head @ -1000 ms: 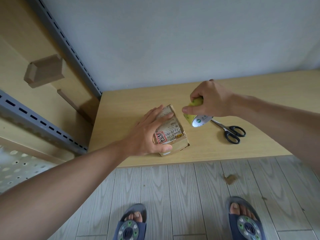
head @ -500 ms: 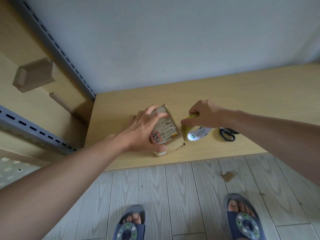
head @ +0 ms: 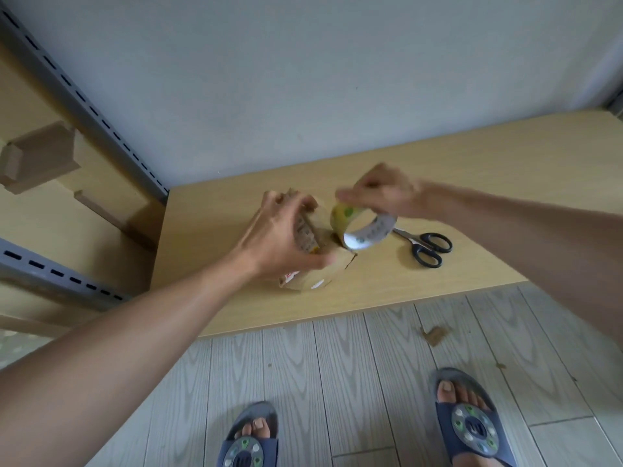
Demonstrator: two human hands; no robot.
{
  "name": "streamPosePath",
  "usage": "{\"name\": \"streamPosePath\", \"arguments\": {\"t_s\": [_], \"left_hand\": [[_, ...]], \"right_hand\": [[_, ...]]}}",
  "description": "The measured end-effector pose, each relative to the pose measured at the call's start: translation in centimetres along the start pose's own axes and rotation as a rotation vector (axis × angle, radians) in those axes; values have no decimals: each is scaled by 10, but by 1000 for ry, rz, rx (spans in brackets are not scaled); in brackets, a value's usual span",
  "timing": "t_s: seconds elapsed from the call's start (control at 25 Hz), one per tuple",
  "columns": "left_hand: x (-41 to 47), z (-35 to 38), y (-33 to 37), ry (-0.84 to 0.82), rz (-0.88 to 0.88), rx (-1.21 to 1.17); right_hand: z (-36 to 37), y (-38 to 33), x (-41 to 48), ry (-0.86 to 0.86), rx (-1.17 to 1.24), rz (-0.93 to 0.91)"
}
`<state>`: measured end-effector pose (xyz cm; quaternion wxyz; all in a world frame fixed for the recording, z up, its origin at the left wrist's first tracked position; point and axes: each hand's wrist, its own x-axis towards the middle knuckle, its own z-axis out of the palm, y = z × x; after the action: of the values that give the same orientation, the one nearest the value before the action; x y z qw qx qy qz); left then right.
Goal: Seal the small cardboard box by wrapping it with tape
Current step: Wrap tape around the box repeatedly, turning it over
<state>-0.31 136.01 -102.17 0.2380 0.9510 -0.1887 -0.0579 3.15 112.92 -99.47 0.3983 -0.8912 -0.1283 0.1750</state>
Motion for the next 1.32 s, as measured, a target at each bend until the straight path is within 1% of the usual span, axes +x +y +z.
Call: {"name": "streamPosePath", "arguments": {"t_s": [0.04,0.08,0.12,0.2,0.24,0.32,0.44,0.52,0.6,0.8,0.92,1.04,1.32], "left_hand": [[-4,2,-8,82,42,-113],[-9,6,-14,127,64,-218],[-14,12,-19,127,77,-296],[-25,22,-26,55,116,-331],[-28,24,-30,23,127,-295],[-25,20,-36,-23,120,-151],[-15,13,-36,-77,88,101],[-12,15,-41,-67,178,176],[-16,19,-45,-43,252,192],[-31,19,-53,-7,176,153],[-35,18,-52,-2,198,144],[-35,17,-50,-16,196,151],[-35,14,-50,-47,195,187]], "right_hand": [[-8,-7,-1,60,142,-13],[-13,-13,-2,90,248,-32],[-12,-18,-4,87,285,-58],[2,-26,-9,29,182,-98],[12,-30,-12,-5,127,-117],[27,-36,-12,-36,83,-168],[32,-45,-9,-18,11,-221],[31,-46,-10,-21,0,-203],[28,-47,-12,-56,-15,-198],[6,-40,-14,-65,-116,-213],[0,-23,-22,-64,-284,-224],[-2,-1,-28,-43,-381,-162],[16,25,-28,-12,-377,-82]]}}
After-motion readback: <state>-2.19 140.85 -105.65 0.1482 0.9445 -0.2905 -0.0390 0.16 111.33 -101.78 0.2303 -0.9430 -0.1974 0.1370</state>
